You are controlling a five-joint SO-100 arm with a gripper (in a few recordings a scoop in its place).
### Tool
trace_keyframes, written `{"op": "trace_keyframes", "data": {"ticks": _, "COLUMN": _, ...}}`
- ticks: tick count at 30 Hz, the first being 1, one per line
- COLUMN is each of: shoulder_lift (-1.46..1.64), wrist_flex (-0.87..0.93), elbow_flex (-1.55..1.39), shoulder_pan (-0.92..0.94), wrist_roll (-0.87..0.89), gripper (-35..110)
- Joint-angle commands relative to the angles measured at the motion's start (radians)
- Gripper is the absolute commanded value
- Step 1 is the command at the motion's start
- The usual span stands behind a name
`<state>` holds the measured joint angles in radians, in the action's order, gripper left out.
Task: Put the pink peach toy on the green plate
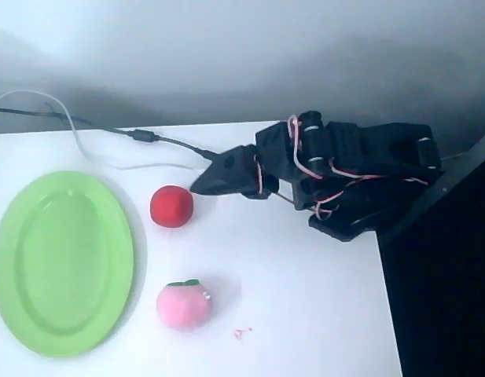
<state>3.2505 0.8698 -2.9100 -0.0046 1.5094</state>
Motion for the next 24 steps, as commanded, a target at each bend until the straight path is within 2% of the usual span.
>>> {"op": "trace_keyframes", "data": {"ticks": 1, "shoulder_lift": -0.156, "wrist_flex": -0.018, "elbow_flex": 0.216, "shoulder_pan": -0.072, "wrist_roll": 0.169, "gripper": 17}}
{"op": "trace_keyframes", "data": {"ticks": 2, "shoulder_lift": -0.213, "wrist_flex": 0.012, "elbow_flex": 0.278, "shoulder_pan": -0.094, "wrist_roll": 0.199, "gripper": 24}}
{"op": "trace_keyframes", "data": {"ticks": 3, "shoulder_lift": -0.278, "wrist_flex": 0.051, "elbow_flex": 0.347, "shoulder_pan": -0.120, "wrist_roll": 0.219, "gripper": 36}}
{"op": "trace_keyframes", "data": {"ticks": 4, "shoulder_lift": -0.342, "wrist_flex": 0.089, "elbow_flex": 0.419, "shoulder_pan": -0.144, "wrist_roll": 0.215, "gripper": 42}}
{"op": "trace_keyframes", "data": {"ticks": 6, "shoulder_lift": -0.469, "wrist_flex": 0.158, "elbow_flex": 0.563, "shoulder_pan": -0.206, "wrist_roll": 0.227, "gripper": 47}}
{"op": "trace_keyframes", "data": {"ticks": 10, "shoulder_lift": -0.713, "wrist_flex": 0.172, "elbow_flex": 0.769, "shoulder_pan": -0.367, "wrist_roll": 0.308, "gripper": 57}}
{"op": "trace_keyframes", "data": {"ticks": 19, "shoulder_lift": -1.247, "wrist_flex": 0.149, "elbow_flex": 1.094, "shoulder_pan": -0.675, "wrist_roll": 0.534, "gripper": 54}}
{"op": "trace_keyframes", "data": {"ticks": 24, "shoulder_lift": -1.434, "wrist_flex": 0.144, "elbow_flex": 1.180, "shoulder_pan": -0.741, "wrist_roll": 0.574, "gripper": 51}}
